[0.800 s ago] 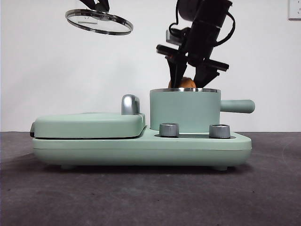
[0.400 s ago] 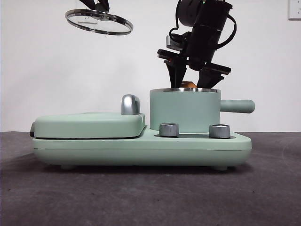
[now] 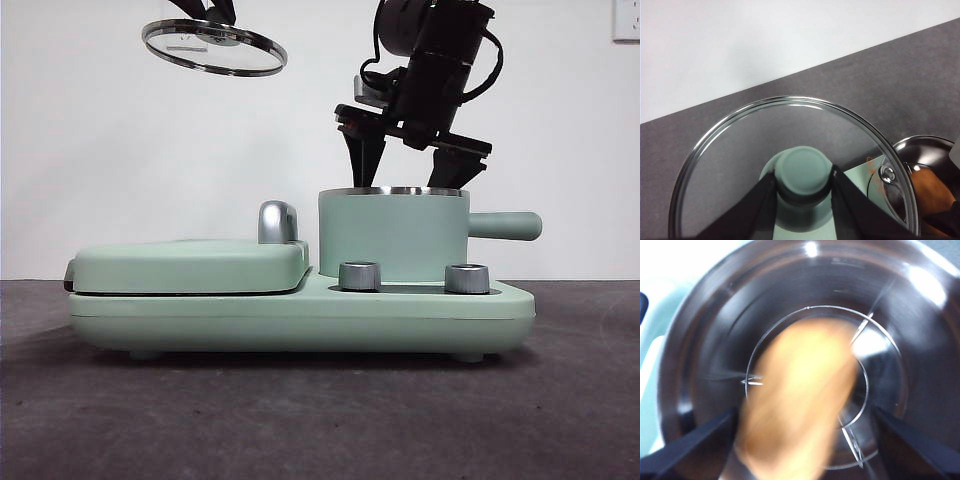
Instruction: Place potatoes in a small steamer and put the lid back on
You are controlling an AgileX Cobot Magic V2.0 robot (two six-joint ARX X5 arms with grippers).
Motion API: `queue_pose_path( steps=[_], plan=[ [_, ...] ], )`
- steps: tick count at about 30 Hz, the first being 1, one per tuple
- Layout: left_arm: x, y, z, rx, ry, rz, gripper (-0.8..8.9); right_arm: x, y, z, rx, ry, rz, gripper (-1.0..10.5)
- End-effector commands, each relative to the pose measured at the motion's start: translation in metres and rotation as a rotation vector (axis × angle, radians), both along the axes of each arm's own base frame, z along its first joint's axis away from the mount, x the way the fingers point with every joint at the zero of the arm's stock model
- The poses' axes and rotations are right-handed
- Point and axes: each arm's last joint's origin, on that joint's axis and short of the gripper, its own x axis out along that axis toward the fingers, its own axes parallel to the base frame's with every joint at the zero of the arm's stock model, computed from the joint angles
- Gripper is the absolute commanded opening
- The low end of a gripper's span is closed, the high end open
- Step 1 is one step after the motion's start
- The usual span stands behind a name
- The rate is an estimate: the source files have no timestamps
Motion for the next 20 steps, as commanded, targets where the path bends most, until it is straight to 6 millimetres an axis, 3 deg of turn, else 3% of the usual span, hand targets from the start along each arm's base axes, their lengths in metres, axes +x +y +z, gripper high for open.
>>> queue_pose_path(
  steps=[1, 5, 11, 16, 20],
  plan=[
    [0.002, -0.003, 0.008, -0.032, -0.039, 0.000, 0.13, 0.001, 0.003, 0.017, 0.015, -0.020, -0.005, 4.4],
    [0.002, -0.003, 0.008, -0.032, -0.039, 0.000, 0.13, -0.010, -0.002, 0.047, 0.011, -0.013, -0.005, 4.4],
    [0.002, -0.003, 0.008, -0.032, -0.040, -0.001, 0.13, -0.048, -0.022, 0.096, -0.033, -0.048, -0.024, 4.4],
    [0.001, -0.004, 0.008, -0.032, -0.039, -0.004, 0.13, -0.091, -0.047, 0.129, -0.179, -0.096, -0.080, 4.4],
    [-0.001, -0.010, 0.007, -0.031, -0.037, -0.020, 0.13, -0.136, -0.068, 0.147, -0.158, -0.143, -0.070, 4.4]
  ],
)
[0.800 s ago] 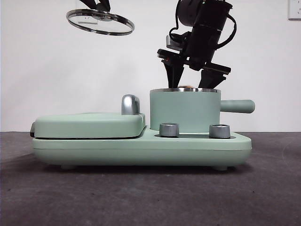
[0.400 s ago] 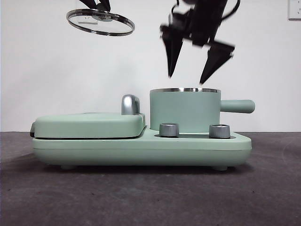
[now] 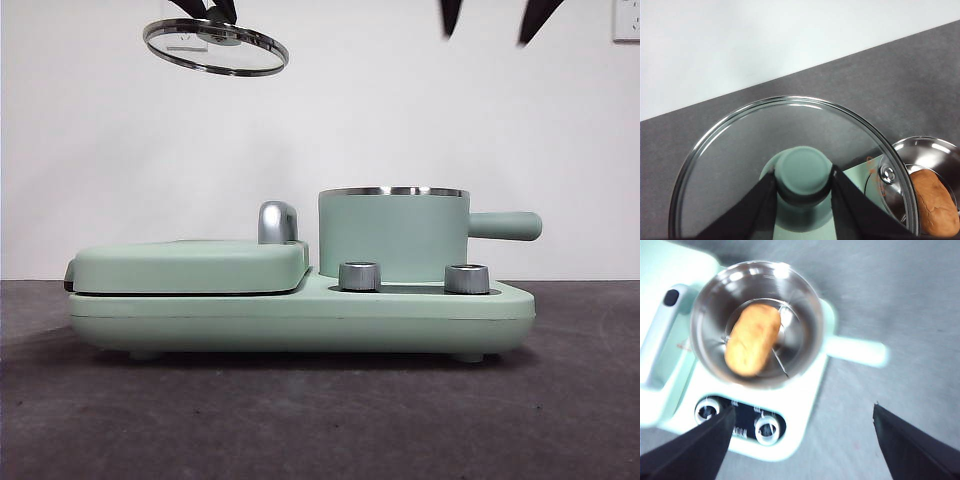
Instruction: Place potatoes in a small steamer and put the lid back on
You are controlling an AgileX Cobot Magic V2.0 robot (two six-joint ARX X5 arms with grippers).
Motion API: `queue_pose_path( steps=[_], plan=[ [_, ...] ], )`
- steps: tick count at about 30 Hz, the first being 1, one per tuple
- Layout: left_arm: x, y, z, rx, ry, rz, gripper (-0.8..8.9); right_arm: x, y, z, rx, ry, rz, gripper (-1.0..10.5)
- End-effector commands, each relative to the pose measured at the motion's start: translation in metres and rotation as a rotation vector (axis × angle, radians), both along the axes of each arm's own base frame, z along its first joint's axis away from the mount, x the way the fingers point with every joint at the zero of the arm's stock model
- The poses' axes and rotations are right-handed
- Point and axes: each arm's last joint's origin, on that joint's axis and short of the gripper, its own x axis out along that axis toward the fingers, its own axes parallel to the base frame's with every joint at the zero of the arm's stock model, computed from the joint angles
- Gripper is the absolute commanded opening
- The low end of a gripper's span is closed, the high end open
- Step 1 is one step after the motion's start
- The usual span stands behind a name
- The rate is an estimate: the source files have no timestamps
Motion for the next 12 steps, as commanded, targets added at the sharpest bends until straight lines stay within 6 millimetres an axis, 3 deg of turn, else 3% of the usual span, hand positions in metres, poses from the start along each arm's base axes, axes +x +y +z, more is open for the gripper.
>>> queue_pose_path(
  steps=[1, 6, 12],
  plan=[
    [0.000, -0.007, 0.008, -0.023, -0.042, -0.019, 0.13, -0.037, -0.015, 0.005, -0.030, 0.039, 0.023, 4.4],
    [-0.004, -0.017, 0.007, -0.021, -0.037, -0.047, 0.13, -0.095, -0.039, -0.002, -0.023, 0.025, 0.034, 4.4],
    [-0.011, -0.034, 0.004, -0.019, -0.028, -0.097, 0.13, -0.156, -0.063, -0.029, 0.080, -0.096, 0.082, 4.4]
  ],
)
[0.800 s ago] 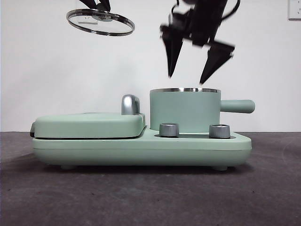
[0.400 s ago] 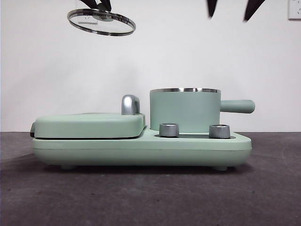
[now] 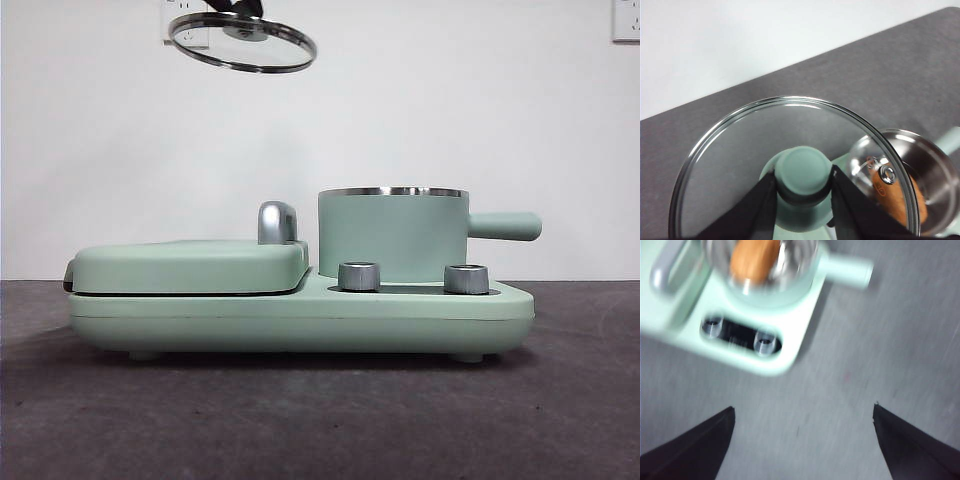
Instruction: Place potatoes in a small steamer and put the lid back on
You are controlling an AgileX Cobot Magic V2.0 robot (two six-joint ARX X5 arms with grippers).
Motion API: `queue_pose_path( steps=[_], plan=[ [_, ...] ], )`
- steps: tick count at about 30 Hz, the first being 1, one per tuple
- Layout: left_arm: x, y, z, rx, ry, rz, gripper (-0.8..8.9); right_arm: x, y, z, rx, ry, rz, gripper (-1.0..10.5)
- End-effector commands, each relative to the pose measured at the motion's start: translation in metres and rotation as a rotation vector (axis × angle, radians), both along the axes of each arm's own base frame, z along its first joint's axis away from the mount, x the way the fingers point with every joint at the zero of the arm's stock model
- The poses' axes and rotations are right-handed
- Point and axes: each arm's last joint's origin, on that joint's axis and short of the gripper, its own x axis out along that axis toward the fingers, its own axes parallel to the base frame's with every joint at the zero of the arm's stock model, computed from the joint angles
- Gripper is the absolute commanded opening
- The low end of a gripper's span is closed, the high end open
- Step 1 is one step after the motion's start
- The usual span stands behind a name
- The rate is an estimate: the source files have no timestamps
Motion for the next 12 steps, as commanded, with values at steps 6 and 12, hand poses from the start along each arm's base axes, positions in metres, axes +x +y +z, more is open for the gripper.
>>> queue_pose_path(
  steps=[6, 12],
  plan=[
    [-0.002, -0.031, -0.005, -0.007, -0.002, -0.075, 0.13, -0.062, -0.023, -0.047, 0.237, -0.169, 0.093, 4.4],
    [0.003, -0.062, -0.028, 0.024, 0.053, -0.135, 0.13, -0.092, -0.040, -0.074, 0.313, -0.225, 0.057, 4.4]
  ],
)
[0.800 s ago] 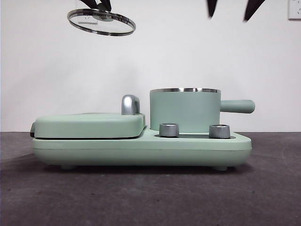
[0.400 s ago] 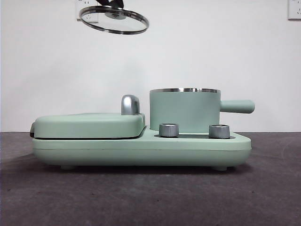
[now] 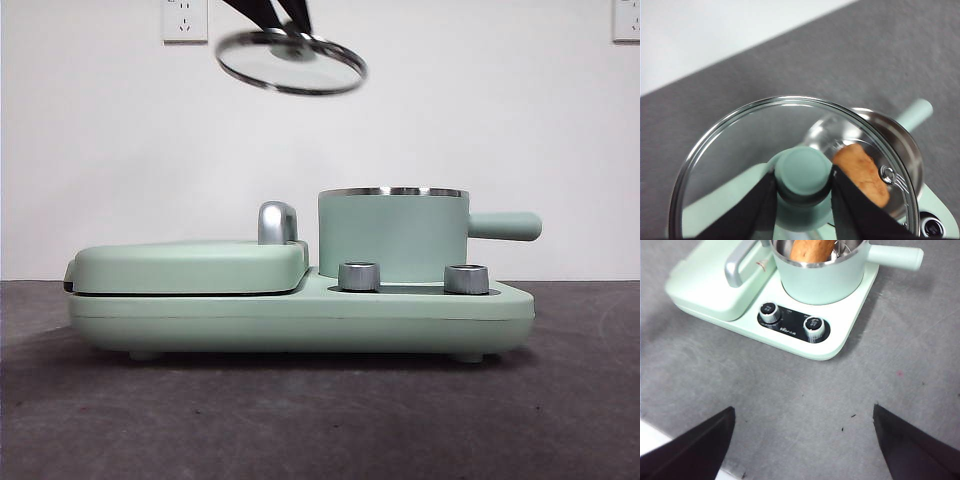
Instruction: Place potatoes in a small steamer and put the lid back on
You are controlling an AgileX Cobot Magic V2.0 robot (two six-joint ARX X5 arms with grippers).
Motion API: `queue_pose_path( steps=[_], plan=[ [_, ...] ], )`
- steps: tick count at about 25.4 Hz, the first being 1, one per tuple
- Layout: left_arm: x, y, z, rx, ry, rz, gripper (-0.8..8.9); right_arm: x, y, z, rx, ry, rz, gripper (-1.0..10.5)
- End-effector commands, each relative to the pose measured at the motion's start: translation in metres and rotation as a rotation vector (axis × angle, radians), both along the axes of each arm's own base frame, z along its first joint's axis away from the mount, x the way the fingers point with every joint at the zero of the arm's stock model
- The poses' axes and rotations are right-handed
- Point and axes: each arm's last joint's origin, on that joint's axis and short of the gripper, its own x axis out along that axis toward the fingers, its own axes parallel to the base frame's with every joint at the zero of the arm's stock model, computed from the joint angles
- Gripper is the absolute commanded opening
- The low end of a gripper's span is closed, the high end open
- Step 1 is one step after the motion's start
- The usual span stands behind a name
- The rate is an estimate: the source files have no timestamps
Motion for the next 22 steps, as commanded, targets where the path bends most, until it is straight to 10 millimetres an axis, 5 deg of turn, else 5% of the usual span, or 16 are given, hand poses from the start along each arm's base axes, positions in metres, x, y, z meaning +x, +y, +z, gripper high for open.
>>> queue_pose_path(
  steps=[1, 10, 22],
  plan=[
    [0.005, -0.020, -0.006, -0.016, -0.014, -0.037, 0.13, -0.008, -0.004, -0.005, 0.063, -0.013, -0.028, 4.4],
    [0.014, -0.069, -0.040, -0.043, 0.004, -0.094, 0.13, -0.014, -0.008, -0.011, 0.111, -0.004, -0.055, 4.4],
    [0.017, -0.087, -0.048, -0.133, -0.001, -0.062, 0.13, -0.014, -0.008, -0.011, 0.106, -0.006, -0.065, 4.4]
  ],
)
